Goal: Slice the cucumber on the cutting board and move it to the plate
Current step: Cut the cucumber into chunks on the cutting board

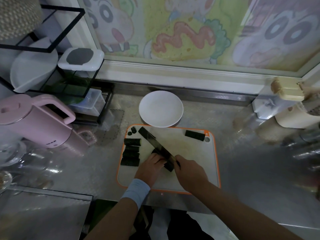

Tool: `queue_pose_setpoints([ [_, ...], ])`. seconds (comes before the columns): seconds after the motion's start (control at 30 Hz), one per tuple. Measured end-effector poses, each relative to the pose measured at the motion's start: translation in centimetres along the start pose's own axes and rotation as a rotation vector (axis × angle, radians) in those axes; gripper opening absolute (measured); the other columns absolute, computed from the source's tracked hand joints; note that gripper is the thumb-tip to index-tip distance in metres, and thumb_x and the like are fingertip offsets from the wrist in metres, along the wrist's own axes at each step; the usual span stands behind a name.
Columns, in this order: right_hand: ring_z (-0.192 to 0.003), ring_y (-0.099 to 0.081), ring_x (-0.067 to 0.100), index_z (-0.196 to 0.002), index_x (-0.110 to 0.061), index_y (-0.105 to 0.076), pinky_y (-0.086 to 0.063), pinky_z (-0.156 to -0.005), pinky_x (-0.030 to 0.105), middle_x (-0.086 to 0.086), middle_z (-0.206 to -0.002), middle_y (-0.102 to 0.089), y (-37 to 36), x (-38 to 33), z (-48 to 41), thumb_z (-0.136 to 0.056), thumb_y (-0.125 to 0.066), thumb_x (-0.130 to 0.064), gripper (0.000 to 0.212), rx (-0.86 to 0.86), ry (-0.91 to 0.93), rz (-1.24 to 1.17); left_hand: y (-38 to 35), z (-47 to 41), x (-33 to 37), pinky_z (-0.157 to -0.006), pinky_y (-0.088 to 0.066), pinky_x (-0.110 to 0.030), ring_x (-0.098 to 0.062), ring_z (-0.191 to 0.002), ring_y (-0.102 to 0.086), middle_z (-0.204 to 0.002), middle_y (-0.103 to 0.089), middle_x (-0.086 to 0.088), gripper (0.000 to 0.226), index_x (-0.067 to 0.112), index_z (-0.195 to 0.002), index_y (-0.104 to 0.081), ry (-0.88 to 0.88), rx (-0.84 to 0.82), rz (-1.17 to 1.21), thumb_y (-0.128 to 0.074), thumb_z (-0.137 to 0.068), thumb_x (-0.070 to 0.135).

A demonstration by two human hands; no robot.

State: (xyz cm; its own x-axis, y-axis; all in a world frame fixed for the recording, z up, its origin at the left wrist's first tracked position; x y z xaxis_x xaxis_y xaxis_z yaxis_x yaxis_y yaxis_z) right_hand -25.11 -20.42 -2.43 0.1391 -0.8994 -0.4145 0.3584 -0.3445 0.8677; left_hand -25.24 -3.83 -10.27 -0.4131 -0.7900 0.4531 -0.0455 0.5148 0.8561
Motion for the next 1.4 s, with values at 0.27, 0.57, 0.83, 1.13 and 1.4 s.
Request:
queue_pose_setpoints([
  [0.27,-0.051,-0.046,0.013,-0.096,-0.025,-0.047,-0.032,-0.045,0.026,-0.004,-0.065,-0.049,0.0,-0.2,0.7,-0.102,-0.03,-0.035,0.021,-0.015,-0.023,0.039,0.1,-0.1,0.2,-0.072,-0.055,-0.031,-0.02,-0.1,-0.051,-0.1,-0.064,-0.008,0.023,0.008,-0.091,-0.069,-0.017,0.034,0.008,-0.048,-0.084,0.013],
  [0.57,-0.056,-0.049,0.014,-0.098,-0.023,-0.048,-0.038,-0.05,0.028,-0.002,-0.069,-0.052,0.3,-0.2,1.0,-0.101,-0.03,-0.033,0.02,-0.038,-0.026,0.077,0.2,-0.2,0.0,-0.074,-0.055,-0.031,-0.018,-0.099,-0.05,-0.1,-0.065,-0.008,0.019,0.008,-0.089,-0.07,-0.017,0.051,0.013,-0.052,-0.084,0.012],
  [0.83,-0.057,-0.047,0.014,-0.1,-0.022,-0.047,-0.032,-0.049,0.026,-0.004,-0.068,-0.046,0.6,-0.7,0.5,-0.1,-0.033,-0.03,0.016,-0.079,-0.031,0.085,0.1,0.0,-0.1,-0.074,-0.055,-0.031,-0.017,-0.1,-0.049,-0.1,-0.064,-0.008,0.012,0.008,-0.088,-0.069,0.001,0.05,0.024,-0.067,-0.078,0.004],
  [1.13,-0.062,-0.051,0.018,-0.101,-0.021,-0.046,-0.043,-0.055,0.03,-0.002,-0.07,-0.046,0.9,-1.3,-0.4,-0.097,-0.037,-0.022,0.01,-0.13,-0.042,0.129,0.3,-0.1,0.2,-0.076,-0.053,-0.028,-0.018,-0.098,-0.05,-0.096,-0.065,-0.009,0.021,0.007,-0.086,-0.07,-0.007,0.075,0.038,-0.078,-0.069,-0.003],
  [1.4,-0.063,-0.05,0.016,-0.104,-0.019,-0.046,-0.042,-0.056,0.028,-0.003,-0.071,-0.045,0.9,-1.3,-0.6,-0.097,-0.039,-0.018,0.011,-0.165,-0.038,0.165,0.3,-0.2,0.0,-0.073,-0.055,-0.03,-0.02,-0.096,-0.053,-0.097,-0.065,-0.008,0.021,0.008,-0.087,-0.07,0.003,0.053,0.049,-0.077,-0.069,-0.001],
])
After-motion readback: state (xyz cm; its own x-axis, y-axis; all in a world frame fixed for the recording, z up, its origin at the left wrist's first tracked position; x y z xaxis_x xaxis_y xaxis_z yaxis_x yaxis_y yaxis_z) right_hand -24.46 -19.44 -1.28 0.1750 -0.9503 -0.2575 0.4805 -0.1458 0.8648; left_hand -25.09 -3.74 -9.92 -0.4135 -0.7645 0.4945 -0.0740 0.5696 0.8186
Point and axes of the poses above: each hand's wrist, its own z-axis away from the middle knuckle, its own y-axis out of the back of the hand, x = y × z, the point moved 2 cm from there along -z, towards the middle knuckle
